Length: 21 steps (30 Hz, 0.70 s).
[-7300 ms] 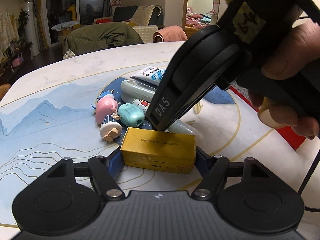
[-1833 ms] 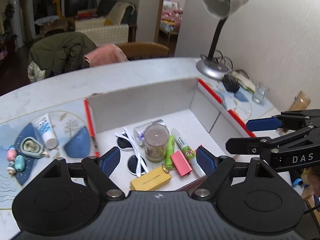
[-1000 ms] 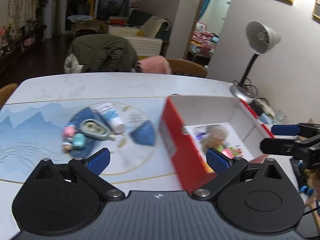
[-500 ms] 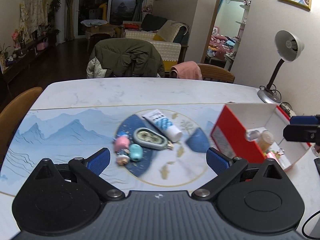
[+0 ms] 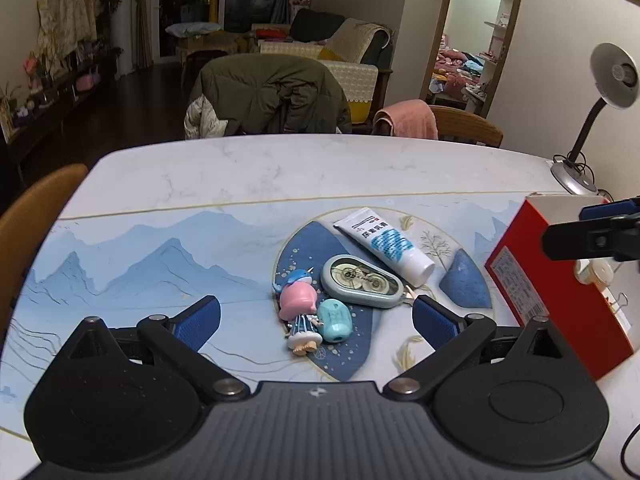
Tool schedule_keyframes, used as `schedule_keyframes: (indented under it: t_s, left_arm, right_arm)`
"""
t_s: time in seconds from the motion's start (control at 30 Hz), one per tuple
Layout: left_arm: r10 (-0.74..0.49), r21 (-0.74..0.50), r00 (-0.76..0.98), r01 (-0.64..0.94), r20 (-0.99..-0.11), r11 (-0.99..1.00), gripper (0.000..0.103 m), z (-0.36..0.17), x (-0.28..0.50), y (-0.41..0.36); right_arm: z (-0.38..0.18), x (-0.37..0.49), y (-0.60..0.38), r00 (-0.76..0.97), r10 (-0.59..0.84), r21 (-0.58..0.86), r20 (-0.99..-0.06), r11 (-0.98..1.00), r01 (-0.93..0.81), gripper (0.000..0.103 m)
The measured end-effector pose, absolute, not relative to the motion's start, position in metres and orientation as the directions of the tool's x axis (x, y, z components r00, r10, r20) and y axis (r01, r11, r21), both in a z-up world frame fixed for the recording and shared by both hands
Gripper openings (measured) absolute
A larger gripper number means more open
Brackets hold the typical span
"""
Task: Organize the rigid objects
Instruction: 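Withdraw both grippers from the box back toward the item pile, then grasp the pink figurine with left gripper while right gripper grasps the white cream tube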
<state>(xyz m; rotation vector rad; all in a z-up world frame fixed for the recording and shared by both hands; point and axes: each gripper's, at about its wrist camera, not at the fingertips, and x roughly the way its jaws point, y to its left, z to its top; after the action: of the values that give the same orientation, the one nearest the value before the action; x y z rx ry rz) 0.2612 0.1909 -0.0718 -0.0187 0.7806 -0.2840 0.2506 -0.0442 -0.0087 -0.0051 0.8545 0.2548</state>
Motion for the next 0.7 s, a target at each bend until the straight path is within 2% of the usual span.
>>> schedule_keyframes:
  t_s: [0.3,0.53,0.6,0.7]
  left_arm:
    - [-0.224,-0.125,0.662,0.193,-0.715,0.973,0.103,-0.099,0.29,0.2]
    - [-0.235,-0.147,0.645,0.188,-0.727,0.971,0.103,-0.117,0.311,0.203]
    - [-0.238,-0.159,0.637,0.179,-0.733,0.971,0.103,-0.123,0.317,0.203]
    - [-0.243,-0.171,0.624,0.174,-0.743,0.97,0.102,-0.13,0.324,0.203]
  right_arm:
    - [-0.042,0.299,-0.015,0.57,0.183,0.056,-0.801,0.971,-0.233,0.102]
    - [-0.069,0.333,-0.011,0.526,0.145,0.064,-0.838,0.984,-0.169,0.1]
    - [-0.077,0.341,-0.01,0.517,0.128,0.051,-0.846,0.986,-0.161,0.093]
    - [-0.089,0.352,-0.009,0.506,0.105,0.029,-0.856,0.987,-0.156,0.087]
